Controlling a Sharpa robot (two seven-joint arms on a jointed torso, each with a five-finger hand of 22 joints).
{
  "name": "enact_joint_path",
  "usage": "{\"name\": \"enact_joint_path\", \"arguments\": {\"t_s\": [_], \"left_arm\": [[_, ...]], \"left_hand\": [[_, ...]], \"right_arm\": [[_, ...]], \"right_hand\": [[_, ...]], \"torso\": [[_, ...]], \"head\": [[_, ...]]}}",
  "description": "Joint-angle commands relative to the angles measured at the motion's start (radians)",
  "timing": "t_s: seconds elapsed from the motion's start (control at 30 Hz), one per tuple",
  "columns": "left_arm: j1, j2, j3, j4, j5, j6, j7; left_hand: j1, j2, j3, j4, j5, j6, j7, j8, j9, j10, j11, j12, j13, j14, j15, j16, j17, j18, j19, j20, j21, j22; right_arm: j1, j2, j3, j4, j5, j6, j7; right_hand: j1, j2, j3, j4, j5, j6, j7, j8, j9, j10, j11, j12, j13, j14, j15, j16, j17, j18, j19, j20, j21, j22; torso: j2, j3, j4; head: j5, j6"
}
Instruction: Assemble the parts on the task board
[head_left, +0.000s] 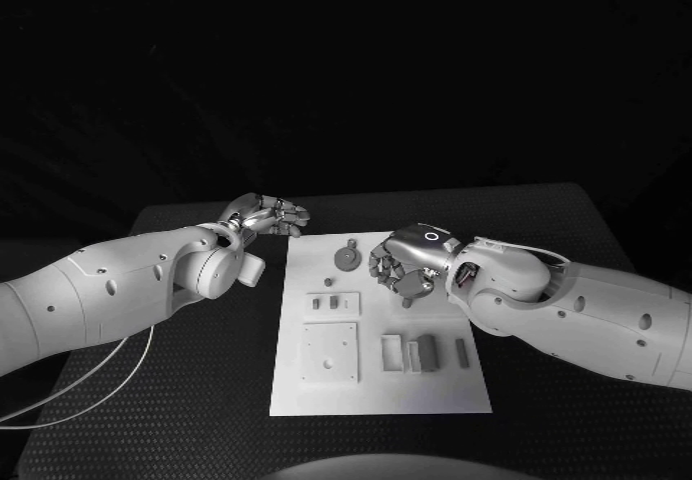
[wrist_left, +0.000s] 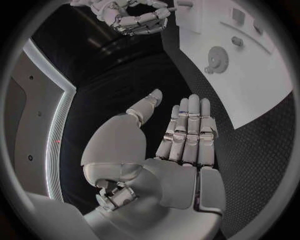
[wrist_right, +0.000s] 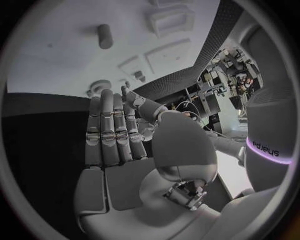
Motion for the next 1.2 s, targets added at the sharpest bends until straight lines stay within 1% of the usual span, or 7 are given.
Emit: {"name": "enact_joint_path", "arguments": {"t_s": [0.03,0.2,0.3,0.43,0.57,0.8,1.2], "left_arm": [[0.002,0.004,0.001,0.000,0.017,-0.008,0.011],[0.002,0.005,0.001,-0.004,0.029,-0.014,0.015],[0.004,0.009,0.001,-0.011,0.039,-0.019,0.017],[0.006,0.014,0.001,-0.018,0.044,-0.021,0.018],[0.008,0.019,0.001,-0.022,0.048,-0.020,0.017],[0.009,0.023,0.001,-0.023,0.048,-0.018,0.015],[0.010,0.029,0.001,-0.024,0.048,-0.015,0.015]], "left_hand": [[-0.003,-0.002,-0.005,0.002,-0.002,-0.007,0.000,0.004,-0.001,-0.009,-0.001,0.002,-0.001,0.009,0.000,-0.006,0.002,-0.005,0.002,0.000,0.004,-0.002],[-0.004,-0.002,-0.005,0.002,-0.002,-0.006,-0.001,0.005,-0.001,-0.009,-0.001,0.003,-0.001,0.010,0.000,-0.007,0.003,-0.005,0.002,0.000,0.004,-0.002],[-0.004,-0.002,-0.005,0.002,-0.002,-0.005,-0.001,0.006,-0.001,-0.008,-0.002,0.003,-0.001,0.010,0.000,-0.008,0.004,-0.005,0.002,0.000,0.004,-0.003],[-0.004,-0.002,-0.006,0.002,-0.002,-0.005,-0.001,0.007,-0.001,-0.007,-0.002,0.004,0.000,0.010,-0.001,-0.009,0.005,-0.005,0.002,0.000,0.004,-0.004],[-0.004,-0.002,-0.006,0.002,-0.002,-0.005,-0.001,0.007,-0.001,-0.006,-0.002,0.004,0.000,0.010,-0.001,-0.009,0.005,-0.005,0.002,0.000,0.004,-0.004],[-0.005,-0.002,-0.006,0.002,-0.002,-0.004,-0.001,0.007,-0.001,-0.006,-0.002,0.004,0.000,0.011,0.000,-0.010,0.006,-0.005,0.002,0.000,0.004,-0.005],[-0.005,-0.002,-0.006,0.003,-0.002,-0.004,-0.002,0.008,-0.001,-0.006,-0.002,0.004,0.000,0.011,0.000,-0.012,0.007,-0.005,0.002,0.000,0.004,-0.006]], "right_arm": [[-0.009,0.019,-0.001,0.002,0.054,-0.045,0.049],[-0.035,0.052,-0.003,-0.018,0.051,-0.032,0.054],[-0.052,0.073,-0.009,-0.033,0.040,-0.029,0.058],[-0.072,0.094,-0.016,-0.043,0.021,-0.021,0.062],[-0.083,0.106,-0.024,-0.056,-0.005,-0.015,0.063],[-0.089,0.117,-0.038,-0.064,-0.031,-0.003,0.063],[-0.117,0.144,-0.046,-0.072,-0.057,0.007,0.063]], "right_hand": [[0.001,-0.002,0.005,0.000,0.001,0.005,0.002,0.003,0.003,0.003,0.002,-0.003,0.001,0.006,-0.003,-0.007,0.002,0.006,0.007,0.001,0.001,0.001],[0.000,0.000,0.006,0.000,0.001,0.003,0.003,0.002,0.004,0.002,0.003,-0.005,0.003,0.006,-0.003,-0.009,0.004,0.006,0.006,0.001,0.000,0.002],[0.000,0.000,0.006,-0.001,0.001,0.002,0.003,0.002,0.005,0.001,0.003,-0.006,0.004,0.005,-0.003,-0.010,0.005,0.006,0.006,0.001,-0.001,0.002],[0.000,0.001,0.007,-0.001,0.001,0.002,0.003,0.002,0.005,0.001,0.003,-0.007,0.004,0.005,-0.003,-0.011,0.005,0.006,0.006,0.001,-0.001,0.002],[-0.001,0.001,0.007,-0.001,0.001,0.002,0.003,0.001,0.006,0.001,0.003,-0.007,0.005,0.005,-0.002,-0.012,0.006,0.006,0.005,0.001,-0.002,0.003],[-0.001,0.001,0.007,-0.001,0.001,0.002,0.003,0.001,0.007,0.001,0.003,-0.008,0.006,0.005,-0.002,-0.013,0.007,0.006,0.005,0.001,-0.002,0.003],[-0.001,0.001,0.007,-0.001,0.001,0.001,0.003,0.001,0.009,0.001,0.003,-0.009,0.008,0.005,-0.002,-0.014,0.009,0.006,0.005,0.001,-0.003,0.004]], "torso": [[0.000,-0.0015,-0.0009],[0.000,-0.0024,0.0004],[0.000,-0.0023,-0.0006],[0.001,-0.0011,0.0013],[0.000,-0.0003,-0.0001],[0.001,-0.0012,-0.0009],[0.001,-0.0001,-0.0003]], "head": [[0.027,-0.007],[0.040,-0.012],[0.053,-0.017],[0.072,-0.028],[0.091,-0.040],[0.104,-0.049],[0.115,-0.060]]}}
